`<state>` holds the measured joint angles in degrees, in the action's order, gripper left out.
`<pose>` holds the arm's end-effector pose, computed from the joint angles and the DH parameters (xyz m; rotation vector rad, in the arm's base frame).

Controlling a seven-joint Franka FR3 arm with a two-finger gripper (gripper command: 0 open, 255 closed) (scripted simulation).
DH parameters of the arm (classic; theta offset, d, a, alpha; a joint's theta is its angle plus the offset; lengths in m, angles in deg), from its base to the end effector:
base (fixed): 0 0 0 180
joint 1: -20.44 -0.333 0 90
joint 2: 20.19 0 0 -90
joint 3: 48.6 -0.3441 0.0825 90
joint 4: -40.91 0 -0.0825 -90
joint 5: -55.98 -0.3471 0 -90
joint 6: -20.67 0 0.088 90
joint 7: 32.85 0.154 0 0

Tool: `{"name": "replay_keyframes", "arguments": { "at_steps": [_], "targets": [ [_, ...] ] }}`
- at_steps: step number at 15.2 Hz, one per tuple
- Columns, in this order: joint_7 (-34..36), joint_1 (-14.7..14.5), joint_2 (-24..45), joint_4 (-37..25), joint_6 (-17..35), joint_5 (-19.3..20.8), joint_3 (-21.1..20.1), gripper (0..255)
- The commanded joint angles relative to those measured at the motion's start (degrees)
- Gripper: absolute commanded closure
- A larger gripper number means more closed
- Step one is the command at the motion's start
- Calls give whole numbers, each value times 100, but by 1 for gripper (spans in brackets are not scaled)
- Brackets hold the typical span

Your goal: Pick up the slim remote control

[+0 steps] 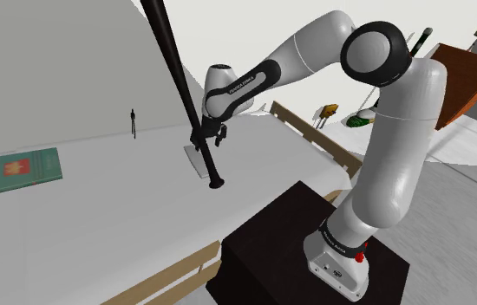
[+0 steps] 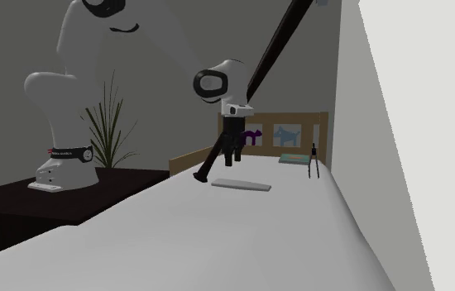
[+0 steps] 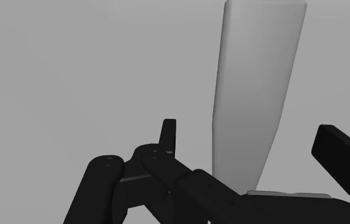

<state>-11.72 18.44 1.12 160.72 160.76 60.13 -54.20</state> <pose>0.5648 0.0722 0.2506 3.1139 -0.2913 -0.0192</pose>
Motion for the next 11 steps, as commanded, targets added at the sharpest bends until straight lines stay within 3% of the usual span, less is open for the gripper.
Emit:
{"name": "replay_keyframes", "arguments": {
  "at_steps": [1,3,11],
  "targets": [
    [124,-104,457,-292,160,44,-14,0],
    [226,-158,881,-689,214,74,33,0],
    [254,-220,1358,-769,612,113,108,0]
  ]
}}
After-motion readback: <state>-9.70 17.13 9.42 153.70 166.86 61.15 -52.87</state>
